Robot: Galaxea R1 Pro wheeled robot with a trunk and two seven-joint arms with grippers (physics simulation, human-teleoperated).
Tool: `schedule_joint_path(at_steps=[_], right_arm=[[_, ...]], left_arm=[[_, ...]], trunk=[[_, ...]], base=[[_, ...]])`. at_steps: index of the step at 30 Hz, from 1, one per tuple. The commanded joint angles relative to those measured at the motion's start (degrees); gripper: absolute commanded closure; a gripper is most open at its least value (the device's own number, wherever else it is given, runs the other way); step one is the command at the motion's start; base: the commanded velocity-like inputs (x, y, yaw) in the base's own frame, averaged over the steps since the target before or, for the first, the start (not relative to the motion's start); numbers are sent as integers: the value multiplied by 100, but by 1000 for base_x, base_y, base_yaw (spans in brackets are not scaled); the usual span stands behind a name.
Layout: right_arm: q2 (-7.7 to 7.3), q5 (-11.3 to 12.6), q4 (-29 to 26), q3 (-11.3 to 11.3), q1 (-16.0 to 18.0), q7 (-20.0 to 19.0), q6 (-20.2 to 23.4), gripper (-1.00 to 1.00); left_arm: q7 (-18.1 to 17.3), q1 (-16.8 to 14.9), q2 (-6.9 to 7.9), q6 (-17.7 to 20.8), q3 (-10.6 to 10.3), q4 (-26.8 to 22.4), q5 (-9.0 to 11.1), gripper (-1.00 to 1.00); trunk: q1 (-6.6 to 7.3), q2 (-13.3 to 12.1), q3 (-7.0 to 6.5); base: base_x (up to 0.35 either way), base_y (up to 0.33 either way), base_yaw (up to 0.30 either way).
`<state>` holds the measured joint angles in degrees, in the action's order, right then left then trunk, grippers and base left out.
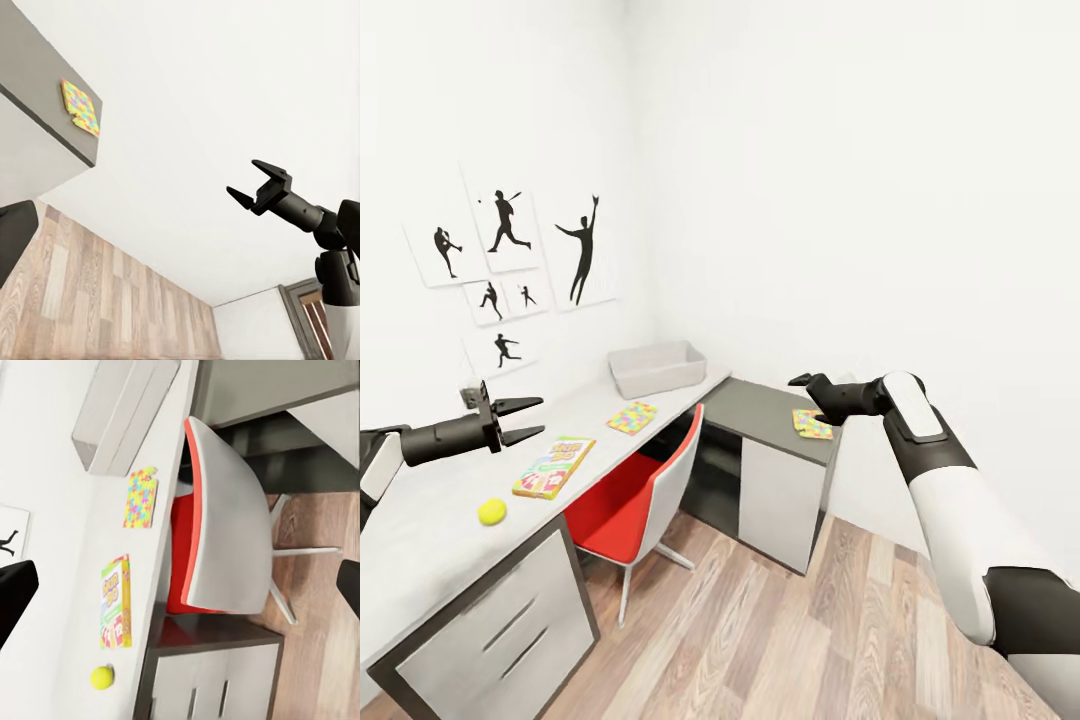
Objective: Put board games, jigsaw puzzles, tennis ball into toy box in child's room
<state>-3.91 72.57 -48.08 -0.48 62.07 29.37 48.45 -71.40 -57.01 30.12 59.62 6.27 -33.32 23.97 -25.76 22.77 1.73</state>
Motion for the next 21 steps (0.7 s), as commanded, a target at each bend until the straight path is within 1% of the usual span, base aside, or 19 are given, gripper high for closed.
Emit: schedule_joint_path(at_steps=[1, 21], right_arm=[[3, 58, -5, -5, 7, 60, 7, -100], [-4, 39, -5, -5, -45, 60, 6, -100]], left_arm=[[-14, -4, 3, 35, 2, 0, 3, -100], [-14, -3, 3, 32, -3, 0, -4, -100]], trunk=[[-2, 14, 14], [-2, 14, 14]], base=[[-198, 178, -281], [-197, 178, -281]])
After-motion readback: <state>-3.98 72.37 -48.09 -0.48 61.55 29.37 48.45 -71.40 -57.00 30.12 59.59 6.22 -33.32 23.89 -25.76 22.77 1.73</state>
